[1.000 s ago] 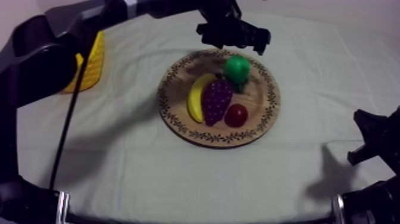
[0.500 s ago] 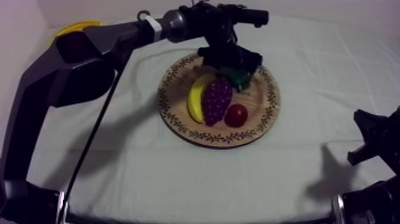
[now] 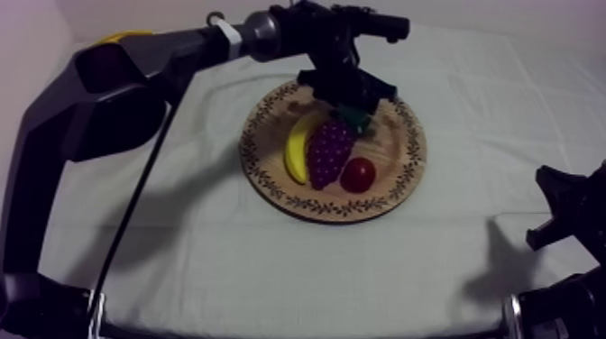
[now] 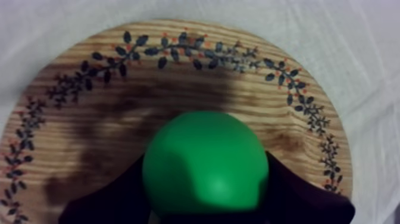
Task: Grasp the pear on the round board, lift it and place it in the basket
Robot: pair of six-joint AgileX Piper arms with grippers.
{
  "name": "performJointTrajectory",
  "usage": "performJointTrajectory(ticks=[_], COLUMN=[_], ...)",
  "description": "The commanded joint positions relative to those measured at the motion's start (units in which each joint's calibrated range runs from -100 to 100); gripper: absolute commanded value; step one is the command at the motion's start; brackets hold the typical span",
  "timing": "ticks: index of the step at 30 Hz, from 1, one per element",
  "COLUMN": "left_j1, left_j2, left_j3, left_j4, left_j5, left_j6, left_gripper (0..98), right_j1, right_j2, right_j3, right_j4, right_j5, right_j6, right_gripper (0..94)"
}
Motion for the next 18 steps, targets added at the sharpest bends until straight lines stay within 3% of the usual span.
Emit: performJointTrajectory(ticks=[1,10,18], left_j1=[0.11,-2.16,-10.58], left_j2=[-4.87,-28.31,-47.18], left_j3=[2.86,19.57,34.85], left_j4=[-1.01,-5.46,-8.56], left_j5=[1.06,2.91,3.79], left_j6=[0.16,0.99,0.25], left_gripper=[45.6,47.4,49.4], right_j1=[0.01,0.01,-0.04], right_j2=[-0.01,-0.01,-0.01], right_j3=[-0.01,-0.01,-0.01], right_j4=[0.0,0.0,0.0], right_j5=[0.0,0.0,0.0], right_j6=[0.01,0.01,0.01], right_gripper=[0.3,0.3,0.3])
